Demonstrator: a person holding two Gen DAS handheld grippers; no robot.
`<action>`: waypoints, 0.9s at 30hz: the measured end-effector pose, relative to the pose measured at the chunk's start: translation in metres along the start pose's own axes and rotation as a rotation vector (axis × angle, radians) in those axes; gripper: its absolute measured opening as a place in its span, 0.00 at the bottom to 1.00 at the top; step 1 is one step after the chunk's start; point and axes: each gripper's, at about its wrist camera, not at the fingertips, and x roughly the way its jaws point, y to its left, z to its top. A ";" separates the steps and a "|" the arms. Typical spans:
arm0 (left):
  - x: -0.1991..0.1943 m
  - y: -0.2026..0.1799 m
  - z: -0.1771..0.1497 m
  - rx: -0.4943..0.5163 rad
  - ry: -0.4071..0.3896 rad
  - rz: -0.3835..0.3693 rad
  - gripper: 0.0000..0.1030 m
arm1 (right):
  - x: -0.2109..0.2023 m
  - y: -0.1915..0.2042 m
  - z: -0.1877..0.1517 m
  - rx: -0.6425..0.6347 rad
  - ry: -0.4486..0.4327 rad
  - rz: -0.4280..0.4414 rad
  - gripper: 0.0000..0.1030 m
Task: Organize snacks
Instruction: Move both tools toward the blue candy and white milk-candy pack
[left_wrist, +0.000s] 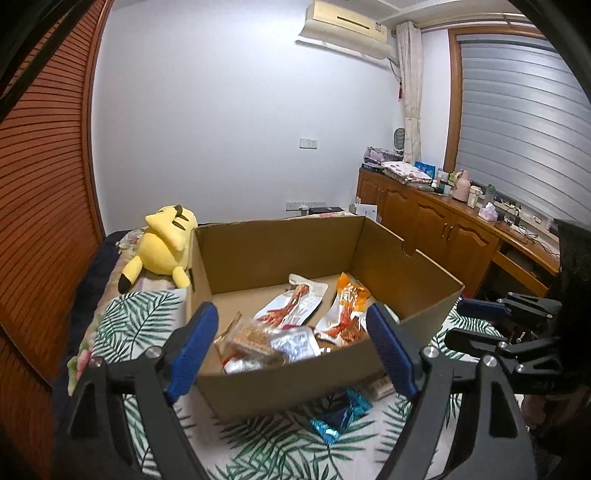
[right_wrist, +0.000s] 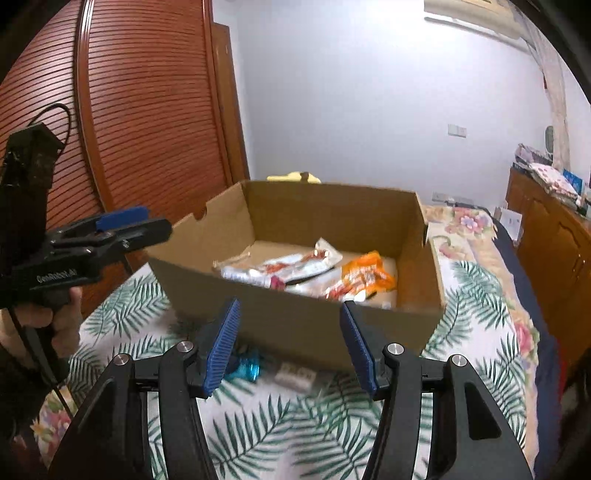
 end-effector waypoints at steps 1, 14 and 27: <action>-0.002 0.002 -0.003 0.000 -0.002 0.002 0.81 | 0.002 0.000 -0.004 0.002 0.009 -0.005 0.56; -0.002 0.021 -0.055 -0.056 0.064 0.019 0.81 | 0.063 0.003 -0.044 0.045 0.180 -0.055 0.58; 0.017 0.024 -0.075 -0.066 0.123 0.040 0.81 | 0.099 0.004 -0.050 0.045 0.256 -0.103 0.66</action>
